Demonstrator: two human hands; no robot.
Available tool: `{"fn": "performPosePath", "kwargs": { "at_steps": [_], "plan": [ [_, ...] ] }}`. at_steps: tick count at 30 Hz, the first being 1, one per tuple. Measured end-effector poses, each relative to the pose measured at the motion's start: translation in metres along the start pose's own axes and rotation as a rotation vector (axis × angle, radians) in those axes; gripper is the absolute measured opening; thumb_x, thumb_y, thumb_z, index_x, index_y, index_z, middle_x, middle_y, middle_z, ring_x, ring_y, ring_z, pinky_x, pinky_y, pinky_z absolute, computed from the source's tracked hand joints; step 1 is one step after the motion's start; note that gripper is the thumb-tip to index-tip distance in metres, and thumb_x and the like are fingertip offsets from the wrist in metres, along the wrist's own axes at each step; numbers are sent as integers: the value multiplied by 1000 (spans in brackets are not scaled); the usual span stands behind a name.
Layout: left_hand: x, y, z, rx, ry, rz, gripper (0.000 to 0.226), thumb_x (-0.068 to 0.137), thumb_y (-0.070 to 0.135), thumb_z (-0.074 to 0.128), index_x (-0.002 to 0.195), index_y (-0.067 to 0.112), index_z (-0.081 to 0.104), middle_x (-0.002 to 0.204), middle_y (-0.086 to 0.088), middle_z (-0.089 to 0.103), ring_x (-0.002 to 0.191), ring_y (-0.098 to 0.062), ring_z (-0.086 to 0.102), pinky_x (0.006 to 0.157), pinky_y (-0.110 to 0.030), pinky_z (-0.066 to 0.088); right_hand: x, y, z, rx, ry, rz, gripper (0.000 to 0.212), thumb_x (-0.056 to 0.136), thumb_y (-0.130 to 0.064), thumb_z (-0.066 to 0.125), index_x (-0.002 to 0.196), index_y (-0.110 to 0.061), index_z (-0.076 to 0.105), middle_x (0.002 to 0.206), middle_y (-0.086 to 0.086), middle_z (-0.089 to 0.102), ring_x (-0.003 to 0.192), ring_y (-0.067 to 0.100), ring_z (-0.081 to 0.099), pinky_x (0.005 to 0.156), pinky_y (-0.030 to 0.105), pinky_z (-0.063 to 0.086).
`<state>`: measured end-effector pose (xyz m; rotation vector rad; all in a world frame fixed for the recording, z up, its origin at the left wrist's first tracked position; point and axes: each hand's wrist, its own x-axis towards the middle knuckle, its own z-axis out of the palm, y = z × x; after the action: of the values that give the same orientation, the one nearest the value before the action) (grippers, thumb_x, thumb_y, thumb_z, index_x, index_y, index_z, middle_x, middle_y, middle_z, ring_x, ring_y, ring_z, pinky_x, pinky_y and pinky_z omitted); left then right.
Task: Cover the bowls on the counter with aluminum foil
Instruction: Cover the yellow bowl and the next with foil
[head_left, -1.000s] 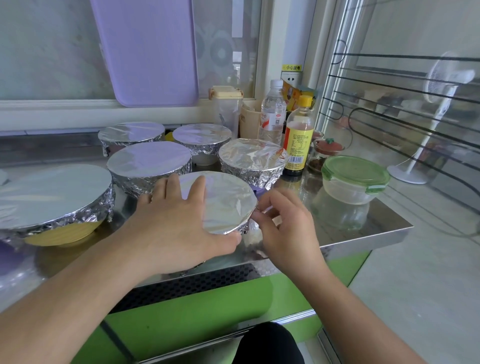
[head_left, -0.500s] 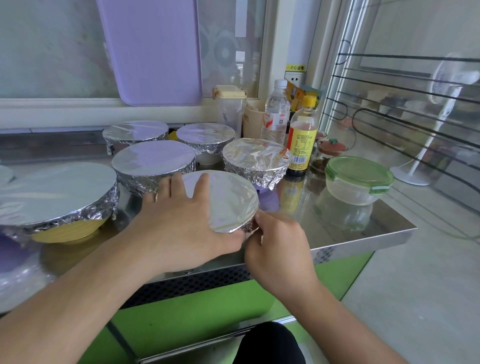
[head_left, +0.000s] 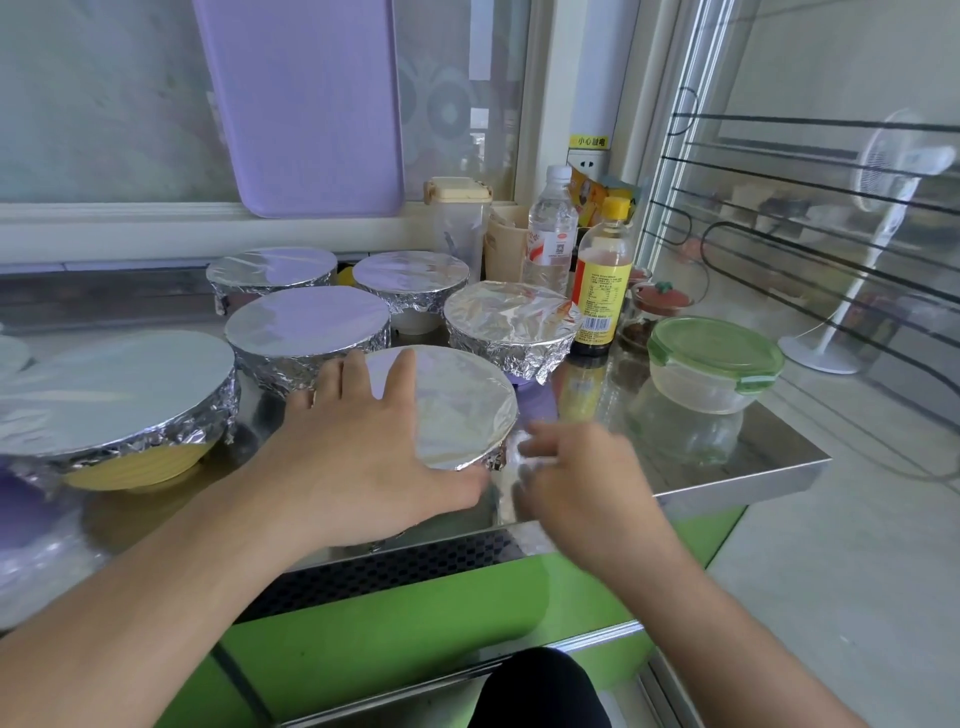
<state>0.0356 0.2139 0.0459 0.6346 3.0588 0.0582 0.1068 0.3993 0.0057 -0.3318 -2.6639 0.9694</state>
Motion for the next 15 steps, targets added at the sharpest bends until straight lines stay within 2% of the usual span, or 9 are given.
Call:
{"fn": "performPosePath", "kwargs": {
  "at_steps": [2,4,6,7,9,11,12,13,15],
  "plan": [
    [0,-2,-1,-20,-18,11,133,58,103,33,159,31,-15,169,-9,4,158,-28,0,124,-50,17,12,-4,-15,72,146,62,30,88,1,50,105,-2,75,102,18,77,100,36,68,82,33,51],
    [1,-5,-2,-37,-21,33,134,56,103,34,159,32,-15,169,-7,7,158,-27,1,125,-50,17,21,-18,-25,218,191,11,28,101,-8,49,118,-5,71,111,13,75,106,28,63,86,32,45],
    [1,-8,-3,-50,-31,60,136,56,104,35,160,34,-17,170,-4,5,159,-25,-2,127,-50,15,29,-32,-23,401,23,-15,41,110,-29,48,149,-21,58,145,-8,62,119,2,61,97,19,42],
    [1,-9,-4,-55,-33,74,136,56,104,36,160,34,-18,171,-1,3,160,-23,-3,127,-49,14,33,-36,-18,459,-78,-8,47,111,-38,46,157,-28,48,155,-17,50,115,-8,62,99,15,42],
    [0,-11,-5,-61,-32,100,135,59,103,37,160,34,-19,171,2,1,159,-21,-5,128,-49,13,36,-40,-8,486,-168,0,53,111,-45,43,162,-33,39,158,-26,42,100,-12,67,96,17,51],
    [-1,-12,-5,-66,-23,116,134,60,103,37,160,33,-18,171,4,-2,159,-19,-6,128,-48,12,36,-40,-1,474,-136,2,51,111,-44,43,157,-23,44,145,-17,61,106,-3,68,106,35,52],
    [-2,-12,-4,-69,-17,119,134,60,102,36,160,32,-18,171,4,-3,159,-19,-6,128,-47,12,35,-39,3,484,-110,3,46,111,-41,43,150,-17,47,127,-7,70,95,-3,70,105,39,53],
    [-3,-12,-4,-69,-13,122,134,60,102,37,161,32,-18,171,5,-5,159,-18,-8,129,-47,11,34,-37,6,504,-87,8,40,111,-39,44,142,-13,48,104,-1,73,76,0,67,95,37,57],
    [-4,-12,-5,-75,-19,130,133,63,100,40,161,32,-18,172,6,-8,159,-16,-10,129,-45,8,31,-36,10,552,-58,35,34,111,-38,44,132,-12,46,79,-8,65,67,4,54,77,32,51]
  ]
}}
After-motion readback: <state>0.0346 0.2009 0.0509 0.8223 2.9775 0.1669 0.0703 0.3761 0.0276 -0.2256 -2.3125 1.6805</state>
